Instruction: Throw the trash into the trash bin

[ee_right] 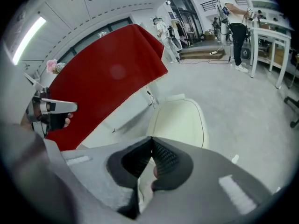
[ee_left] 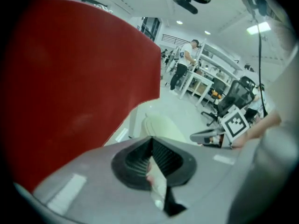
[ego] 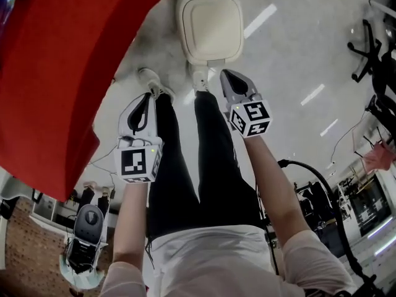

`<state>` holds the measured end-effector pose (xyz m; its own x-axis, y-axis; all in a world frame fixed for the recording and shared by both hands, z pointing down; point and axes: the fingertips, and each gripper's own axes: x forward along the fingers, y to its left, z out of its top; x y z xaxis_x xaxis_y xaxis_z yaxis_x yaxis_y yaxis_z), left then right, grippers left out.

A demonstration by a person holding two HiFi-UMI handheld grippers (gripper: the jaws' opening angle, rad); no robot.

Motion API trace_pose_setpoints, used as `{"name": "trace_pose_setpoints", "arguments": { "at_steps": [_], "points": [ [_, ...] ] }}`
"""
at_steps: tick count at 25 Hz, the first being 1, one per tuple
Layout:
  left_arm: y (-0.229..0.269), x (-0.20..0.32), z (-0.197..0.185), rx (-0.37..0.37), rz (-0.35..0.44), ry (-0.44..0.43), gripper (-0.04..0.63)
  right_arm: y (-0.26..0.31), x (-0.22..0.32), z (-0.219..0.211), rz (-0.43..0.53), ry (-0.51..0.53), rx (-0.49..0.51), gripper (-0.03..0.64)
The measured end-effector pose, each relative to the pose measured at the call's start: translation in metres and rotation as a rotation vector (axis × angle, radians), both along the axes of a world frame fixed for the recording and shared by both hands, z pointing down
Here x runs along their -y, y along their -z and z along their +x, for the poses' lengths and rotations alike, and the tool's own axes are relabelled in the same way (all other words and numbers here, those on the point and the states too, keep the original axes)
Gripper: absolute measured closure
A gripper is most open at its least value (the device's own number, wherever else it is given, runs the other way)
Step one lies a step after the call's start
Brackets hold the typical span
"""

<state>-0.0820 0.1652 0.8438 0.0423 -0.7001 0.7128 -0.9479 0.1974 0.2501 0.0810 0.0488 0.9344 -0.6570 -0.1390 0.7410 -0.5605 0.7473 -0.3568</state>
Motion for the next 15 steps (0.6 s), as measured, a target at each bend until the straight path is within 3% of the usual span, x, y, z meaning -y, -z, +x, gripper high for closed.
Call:
{"name": "trace_pose_setpoints", "arguments": {
  "at_steps": [6,15],
  "points": [
    [-0.029,0.005,0.001,-0.008,-0.018,-0.006,0.591,-0.055,-0.005,0.008,-0.026,-0.029,-0.073,0.618],
    [-0.051,-0.011,0.005,-0.011,-0.031,-0.015,0.591,-0.124,-0.025,0.027,-0.076,-0.083,-0.264,0.617]
  ]
}}
